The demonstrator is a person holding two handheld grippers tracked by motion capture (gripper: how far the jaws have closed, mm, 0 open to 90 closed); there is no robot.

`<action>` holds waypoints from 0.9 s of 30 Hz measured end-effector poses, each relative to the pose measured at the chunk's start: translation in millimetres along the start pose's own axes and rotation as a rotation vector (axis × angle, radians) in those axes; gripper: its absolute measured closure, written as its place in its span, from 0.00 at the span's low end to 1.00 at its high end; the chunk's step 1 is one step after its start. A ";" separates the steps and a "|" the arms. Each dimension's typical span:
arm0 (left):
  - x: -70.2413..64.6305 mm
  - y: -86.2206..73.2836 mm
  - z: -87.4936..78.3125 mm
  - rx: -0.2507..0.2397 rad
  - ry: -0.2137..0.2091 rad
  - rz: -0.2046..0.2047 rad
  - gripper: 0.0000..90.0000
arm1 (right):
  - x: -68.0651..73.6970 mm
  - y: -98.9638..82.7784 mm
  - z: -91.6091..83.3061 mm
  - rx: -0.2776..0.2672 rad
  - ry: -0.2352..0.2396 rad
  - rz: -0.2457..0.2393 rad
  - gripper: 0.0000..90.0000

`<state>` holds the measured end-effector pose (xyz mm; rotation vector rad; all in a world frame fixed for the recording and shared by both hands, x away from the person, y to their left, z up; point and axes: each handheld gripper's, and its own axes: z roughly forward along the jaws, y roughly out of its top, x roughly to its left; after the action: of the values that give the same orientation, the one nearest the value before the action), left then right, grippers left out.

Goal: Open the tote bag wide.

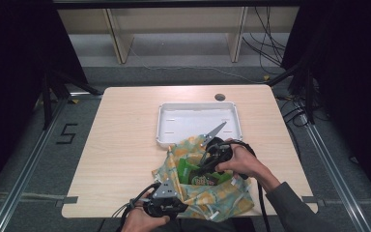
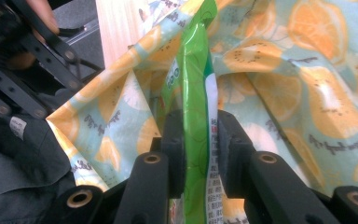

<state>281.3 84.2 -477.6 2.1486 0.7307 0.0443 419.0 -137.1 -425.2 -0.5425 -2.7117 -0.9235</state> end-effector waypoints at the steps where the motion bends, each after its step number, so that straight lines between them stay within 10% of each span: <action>1: 1.2 0.7 -3.2 -0.006 0.008 0.029 0.86 | 0.0 0.0 0.0 0.000 0.000 0.000 0.84; 27: 15.4 -17.3 -48.2 0.015 0.082 -0.009 0.58 | -7.0 2.5 -47.5 -0.240 -0.156 0.011 0.85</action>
<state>272.3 134.7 -462.7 2.1681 0.7906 0.1235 430.8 -166.8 -389.3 -0.7019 -2.7459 -1.2628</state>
